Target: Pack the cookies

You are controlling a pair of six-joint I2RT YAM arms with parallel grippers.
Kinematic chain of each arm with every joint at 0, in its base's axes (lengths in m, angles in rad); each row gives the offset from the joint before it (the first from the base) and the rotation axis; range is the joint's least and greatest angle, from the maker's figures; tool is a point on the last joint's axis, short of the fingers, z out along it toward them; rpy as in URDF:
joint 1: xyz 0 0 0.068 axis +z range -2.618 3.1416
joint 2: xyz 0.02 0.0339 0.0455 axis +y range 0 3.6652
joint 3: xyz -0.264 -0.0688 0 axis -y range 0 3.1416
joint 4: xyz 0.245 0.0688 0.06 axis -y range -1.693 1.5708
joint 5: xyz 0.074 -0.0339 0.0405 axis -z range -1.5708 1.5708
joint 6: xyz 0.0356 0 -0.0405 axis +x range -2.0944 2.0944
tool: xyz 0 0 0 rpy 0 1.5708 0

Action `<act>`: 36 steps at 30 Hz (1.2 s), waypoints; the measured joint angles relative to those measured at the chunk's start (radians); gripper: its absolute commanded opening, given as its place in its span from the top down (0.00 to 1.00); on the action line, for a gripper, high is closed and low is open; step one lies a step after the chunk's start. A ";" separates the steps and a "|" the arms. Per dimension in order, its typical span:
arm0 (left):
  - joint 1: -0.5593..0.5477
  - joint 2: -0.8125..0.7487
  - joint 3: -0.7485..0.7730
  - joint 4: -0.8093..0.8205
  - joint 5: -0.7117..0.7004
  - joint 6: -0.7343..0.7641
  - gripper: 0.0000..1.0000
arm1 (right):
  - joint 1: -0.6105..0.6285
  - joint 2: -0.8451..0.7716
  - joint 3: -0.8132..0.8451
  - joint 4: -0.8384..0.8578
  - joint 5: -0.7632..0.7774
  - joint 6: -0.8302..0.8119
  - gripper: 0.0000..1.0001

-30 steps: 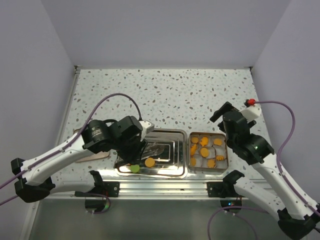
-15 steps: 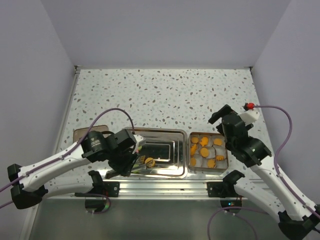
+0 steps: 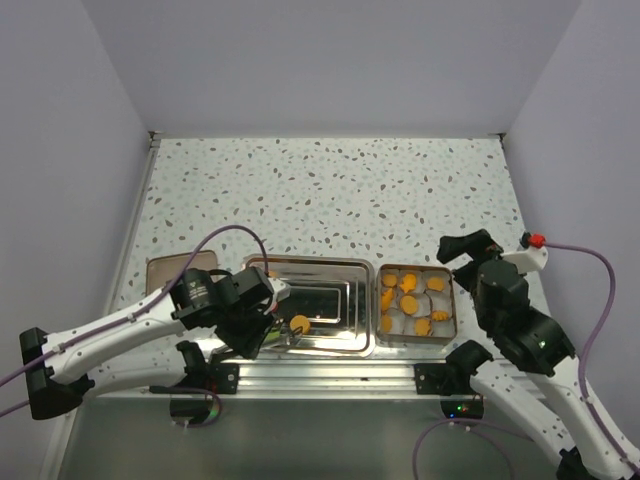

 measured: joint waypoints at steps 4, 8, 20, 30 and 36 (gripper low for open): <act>0.000 0.028 -0.016 0.041 0.000 0.000 0.46 | 0.000 -0.076 0.008 -0.081 0.001 0.024 0.01; 0.000 0.058 -0.030 0.075 0.000 0.000 0.47 | 0.000 -0.137 0.035 -0.165 0.004 0.050 0.01; -0.032 0.086 -0.051 0.124 -0.010 -0.011 0.49 | 0.000 -0.236 0.116 -0.350 0.006 0.119 0.01; -0.212 0.135 -0.073 0.112 -0.077 -0.135 0.53 | 0.000 -0.269 0.130 -0.415 -0.020 0.150 0.01; -0.212 0.181 -0.076 0.086 -0.145 -0.187 0.60 | 0.000 -0.304 0.136 -0.461 -0.026 0.180 0.01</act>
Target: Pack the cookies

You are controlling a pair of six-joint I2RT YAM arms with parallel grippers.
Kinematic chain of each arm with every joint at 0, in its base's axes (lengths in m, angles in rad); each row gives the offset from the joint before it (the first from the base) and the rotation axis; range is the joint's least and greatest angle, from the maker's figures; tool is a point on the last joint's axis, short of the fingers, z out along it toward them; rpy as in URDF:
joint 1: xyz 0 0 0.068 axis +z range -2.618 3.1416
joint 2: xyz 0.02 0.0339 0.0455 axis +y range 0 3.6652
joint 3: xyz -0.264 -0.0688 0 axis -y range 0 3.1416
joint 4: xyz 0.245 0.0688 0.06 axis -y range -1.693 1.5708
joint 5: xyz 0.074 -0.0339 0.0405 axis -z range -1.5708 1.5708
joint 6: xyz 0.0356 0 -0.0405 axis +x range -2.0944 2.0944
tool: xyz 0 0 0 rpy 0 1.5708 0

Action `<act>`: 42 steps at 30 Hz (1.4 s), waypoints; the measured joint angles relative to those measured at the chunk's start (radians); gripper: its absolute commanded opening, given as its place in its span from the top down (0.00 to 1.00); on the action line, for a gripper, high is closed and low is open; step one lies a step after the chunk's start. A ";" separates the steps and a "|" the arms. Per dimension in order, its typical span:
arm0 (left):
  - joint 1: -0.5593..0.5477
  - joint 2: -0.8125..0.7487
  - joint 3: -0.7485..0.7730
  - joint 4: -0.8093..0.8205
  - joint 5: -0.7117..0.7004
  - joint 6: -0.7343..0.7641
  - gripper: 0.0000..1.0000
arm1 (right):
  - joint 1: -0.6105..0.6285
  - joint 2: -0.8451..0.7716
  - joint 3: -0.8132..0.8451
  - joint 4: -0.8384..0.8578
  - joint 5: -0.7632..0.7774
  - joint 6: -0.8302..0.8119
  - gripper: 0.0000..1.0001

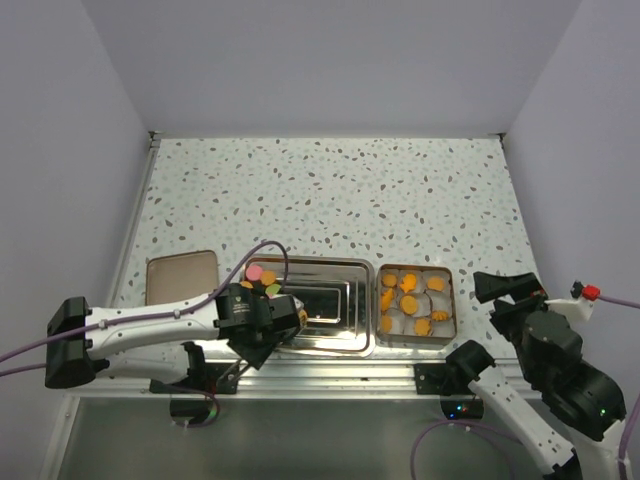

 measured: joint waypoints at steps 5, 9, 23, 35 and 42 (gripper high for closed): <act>-0.002 0.034 0.030 -0.020 -0.026 -0.006 0.65 | 0.000 -0.014 0.016 -0.034 -0.004 0.016 0.01; -0.005 0.069 0.165 -0.042 -0.059 -0.008 0.67 | 0.000 -0.014 0.030 -0.038 -0.016 0.023 0.01; -0.005 0.355 0.688 -0.035 -0.126 0.021 0.69 | 0.000 0.030 0.088 0.048 -0.005 -0.005 0.01; -0.063 0.682 1.052 0.038 -0.075 0.100 0.70 | 0.000 0.061 0.143 0.098 0.022 -0.048 0.01; -0.127 0.770 1.125 0.093 0.007 0.149 0.69 | 0.000 0.060 0.169 0.087 0.048 -0.051 0.01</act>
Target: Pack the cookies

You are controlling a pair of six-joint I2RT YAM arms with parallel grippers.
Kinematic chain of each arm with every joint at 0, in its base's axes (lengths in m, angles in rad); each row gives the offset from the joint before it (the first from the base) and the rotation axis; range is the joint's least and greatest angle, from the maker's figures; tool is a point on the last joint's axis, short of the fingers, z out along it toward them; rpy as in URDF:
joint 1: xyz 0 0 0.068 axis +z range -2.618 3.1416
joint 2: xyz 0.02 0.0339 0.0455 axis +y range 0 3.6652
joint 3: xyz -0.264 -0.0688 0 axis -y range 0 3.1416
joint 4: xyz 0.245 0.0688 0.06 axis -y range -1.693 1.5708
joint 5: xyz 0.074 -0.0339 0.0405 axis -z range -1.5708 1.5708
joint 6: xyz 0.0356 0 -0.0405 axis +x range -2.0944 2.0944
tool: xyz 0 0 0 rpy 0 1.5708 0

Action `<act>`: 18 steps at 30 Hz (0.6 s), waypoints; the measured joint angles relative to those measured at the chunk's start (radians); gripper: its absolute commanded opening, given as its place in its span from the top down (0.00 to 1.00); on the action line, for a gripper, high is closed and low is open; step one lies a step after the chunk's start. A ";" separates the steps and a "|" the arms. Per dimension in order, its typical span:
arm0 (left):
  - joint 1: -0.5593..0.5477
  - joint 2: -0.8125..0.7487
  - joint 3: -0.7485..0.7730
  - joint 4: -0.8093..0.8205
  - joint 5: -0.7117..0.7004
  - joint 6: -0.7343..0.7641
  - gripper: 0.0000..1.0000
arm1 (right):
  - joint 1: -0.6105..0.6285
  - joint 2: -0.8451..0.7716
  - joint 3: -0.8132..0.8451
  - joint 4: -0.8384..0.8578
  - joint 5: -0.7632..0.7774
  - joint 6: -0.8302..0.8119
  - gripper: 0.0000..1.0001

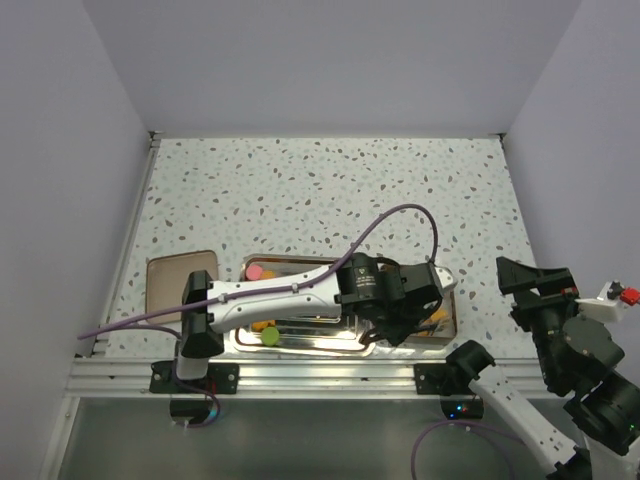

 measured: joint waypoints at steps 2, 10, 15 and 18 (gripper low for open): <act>-0.015 0.014 0.005 0.007 0.016 0.009 0.69 | 0.000 0.000 0.000 -0.008 0.007 0.000 0.01; -0.030 0.078 0.005 0.048 0.057 0.016 0.69 | 0.000 0.000 0.000 -0.013 0.012 0.004 0.01; -0.030 0.087 0.005 0.054 0.057 0.016 0.68 | 0.000 0.000 -0.004 -0.013 0.009 0.008 0.01; -0.030 0.088 0.005 0.061 0.057 0.015 0.67 | 0.000 0.000 -0.010 -0.013 0.003 0.013 0.01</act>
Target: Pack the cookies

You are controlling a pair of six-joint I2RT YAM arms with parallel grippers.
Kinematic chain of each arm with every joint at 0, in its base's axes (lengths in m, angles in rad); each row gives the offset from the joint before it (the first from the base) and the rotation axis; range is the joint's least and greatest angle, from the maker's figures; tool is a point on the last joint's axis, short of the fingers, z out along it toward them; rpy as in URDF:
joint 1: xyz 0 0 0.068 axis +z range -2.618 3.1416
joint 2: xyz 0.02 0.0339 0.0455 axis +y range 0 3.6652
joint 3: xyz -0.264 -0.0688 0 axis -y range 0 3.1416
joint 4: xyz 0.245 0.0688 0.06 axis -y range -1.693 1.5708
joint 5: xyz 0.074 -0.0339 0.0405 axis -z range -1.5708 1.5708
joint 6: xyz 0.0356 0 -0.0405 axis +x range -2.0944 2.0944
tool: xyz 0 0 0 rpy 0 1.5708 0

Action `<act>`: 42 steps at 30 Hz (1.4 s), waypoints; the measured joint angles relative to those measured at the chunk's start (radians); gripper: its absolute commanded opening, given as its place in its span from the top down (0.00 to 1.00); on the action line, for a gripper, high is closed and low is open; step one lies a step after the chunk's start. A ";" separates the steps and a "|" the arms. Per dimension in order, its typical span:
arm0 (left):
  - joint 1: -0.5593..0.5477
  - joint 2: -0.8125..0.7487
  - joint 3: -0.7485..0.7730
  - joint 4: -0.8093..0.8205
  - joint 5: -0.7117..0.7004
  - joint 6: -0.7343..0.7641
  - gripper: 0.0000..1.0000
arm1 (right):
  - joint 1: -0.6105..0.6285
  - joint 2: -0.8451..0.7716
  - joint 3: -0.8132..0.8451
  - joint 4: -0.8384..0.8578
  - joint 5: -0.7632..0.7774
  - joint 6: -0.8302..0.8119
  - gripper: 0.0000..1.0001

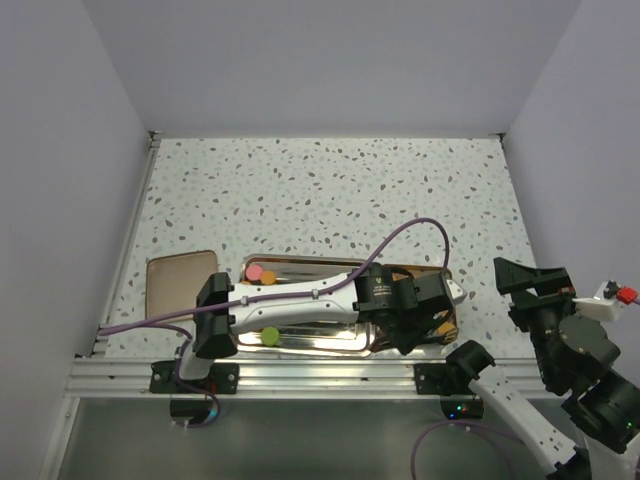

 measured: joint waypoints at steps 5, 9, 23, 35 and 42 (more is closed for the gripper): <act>0.000 0.009 0.000 0.006 -0.006 -0.003 0.62 | 0.000 0.000 -0.003 -0.001 -0.017 0.008 0.01; 0.000 0.009 -0.002 0.007 -0.021 -0.004 0.59 | 0.000 0.000 -0.004 -0.005 -0.021 0.018 0.01; 0.000 0.009 -0.057 0.035 -0.043 -0.005 0.51 | 0.000 0.004 -0.059 0.005 -0.077 0.038 0.01; 0.000 0.000 -0.074 0.061 -0.043 -0.005 0.47 | 0.000 0.019 -0.074 0.024 -0.097 0.038 0.01; 0.042 -0.064 -0.077 0.058 -0.062 -0.001 0.47 | 0.000 0.020 -0.076 0.028 -0.096 0.039 0.01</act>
